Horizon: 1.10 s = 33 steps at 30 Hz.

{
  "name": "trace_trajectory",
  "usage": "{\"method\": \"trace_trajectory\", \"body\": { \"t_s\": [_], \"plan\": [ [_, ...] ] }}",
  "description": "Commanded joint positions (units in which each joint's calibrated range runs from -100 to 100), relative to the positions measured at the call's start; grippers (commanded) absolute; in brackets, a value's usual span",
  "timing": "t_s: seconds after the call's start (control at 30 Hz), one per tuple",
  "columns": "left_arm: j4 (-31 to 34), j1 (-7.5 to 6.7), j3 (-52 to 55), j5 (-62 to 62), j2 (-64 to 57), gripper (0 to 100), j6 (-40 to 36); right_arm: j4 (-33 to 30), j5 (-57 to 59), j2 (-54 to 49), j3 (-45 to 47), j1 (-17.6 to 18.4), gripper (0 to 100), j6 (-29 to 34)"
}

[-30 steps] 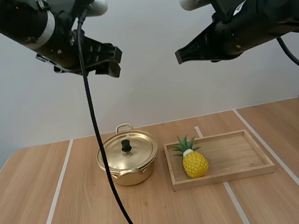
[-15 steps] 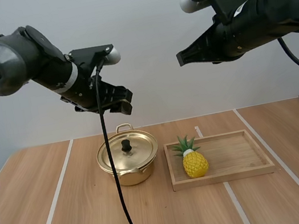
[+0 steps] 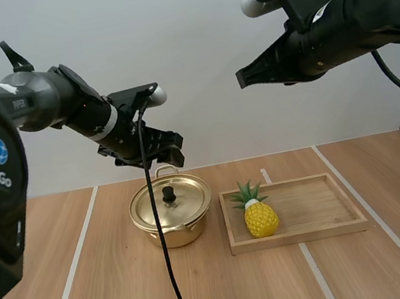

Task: Open the pot, put the pineapple inside, and close it

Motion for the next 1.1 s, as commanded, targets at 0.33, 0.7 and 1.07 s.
{"method": "trace_trajectory", "body": {
  "t_s": [0.33,0.7,1.07],
  "plan": [
    [-1.2,-0.11,0.1,-2.8,7.2,100,0.6,-0.4,0.3,-0.3,-0.3,-0.3,0,-0.1],
    [-0.9,-0.11,0.1,-4.1,10.6,100,1.0,-0.4,2.2,-0.3,-0.3,-0.3,0,-0.1],
    [2.1,-0.11,0.1,-7.3,10.6,100,1.7,-0.4,2.9,-0.3,-0.3,-0.3,0,-0.1]
  ]
}}
